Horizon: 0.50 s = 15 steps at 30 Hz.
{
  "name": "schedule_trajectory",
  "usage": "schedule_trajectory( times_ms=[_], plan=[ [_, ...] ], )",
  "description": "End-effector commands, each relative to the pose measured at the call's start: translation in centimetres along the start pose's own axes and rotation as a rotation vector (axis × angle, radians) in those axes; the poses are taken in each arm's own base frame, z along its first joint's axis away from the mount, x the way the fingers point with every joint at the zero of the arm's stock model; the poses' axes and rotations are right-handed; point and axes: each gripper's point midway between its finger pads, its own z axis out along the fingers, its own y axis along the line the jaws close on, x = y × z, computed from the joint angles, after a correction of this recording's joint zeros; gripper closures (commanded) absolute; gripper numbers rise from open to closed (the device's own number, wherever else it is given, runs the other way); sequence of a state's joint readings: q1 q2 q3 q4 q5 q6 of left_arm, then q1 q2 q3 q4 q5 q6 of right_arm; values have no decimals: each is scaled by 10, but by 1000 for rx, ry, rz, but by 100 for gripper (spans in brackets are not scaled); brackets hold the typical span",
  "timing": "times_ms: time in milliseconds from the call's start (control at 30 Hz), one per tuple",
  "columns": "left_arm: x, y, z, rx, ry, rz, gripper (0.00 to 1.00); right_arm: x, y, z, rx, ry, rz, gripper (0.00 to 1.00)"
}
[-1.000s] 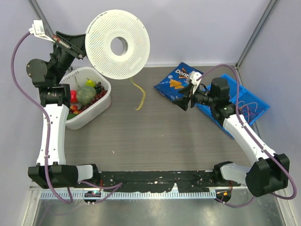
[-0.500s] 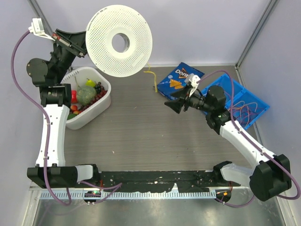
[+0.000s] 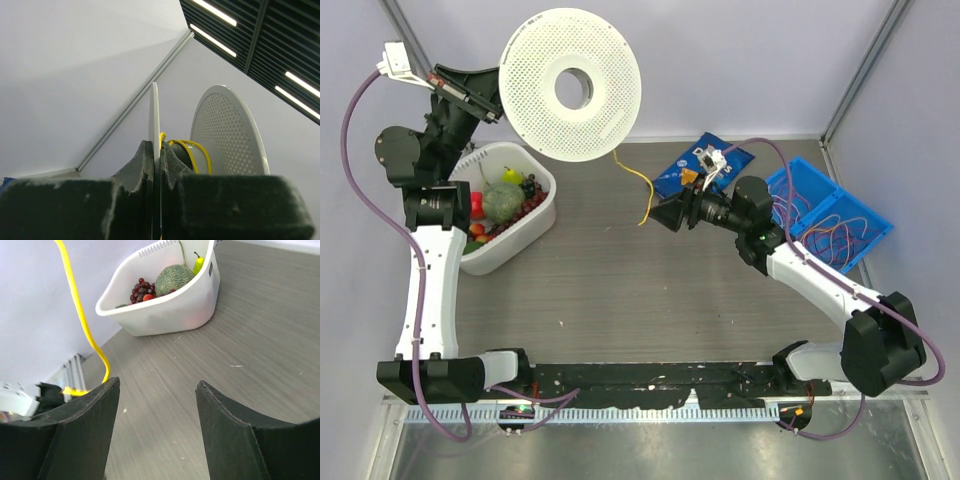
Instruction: Wrap the cables
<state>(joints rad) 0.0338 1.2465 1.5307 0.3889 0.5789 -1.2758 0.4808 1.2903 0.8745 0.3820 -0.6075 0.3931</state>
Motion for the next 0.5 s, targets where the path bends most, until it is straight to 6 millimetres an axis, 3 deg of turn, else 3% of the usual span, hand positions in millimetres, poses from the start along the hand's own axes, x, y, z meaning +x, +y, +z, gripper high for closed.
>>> schedule_trajectory(
  times_ms=[0, 167, 467],
  plan=[
    [-14, -35, -6, 71, -70, 35, 100, -42, 22, 8, -38, -122, 214, 32],
    [-12, -33, -7, 67, -68, 27, 100, -35, 21, 11, -54, -132, 366, 40],
    [-11, -31, -9, 64, -69, 29, 100, -22, 15, 14, -42, -111, 376, 43]
  ],
)
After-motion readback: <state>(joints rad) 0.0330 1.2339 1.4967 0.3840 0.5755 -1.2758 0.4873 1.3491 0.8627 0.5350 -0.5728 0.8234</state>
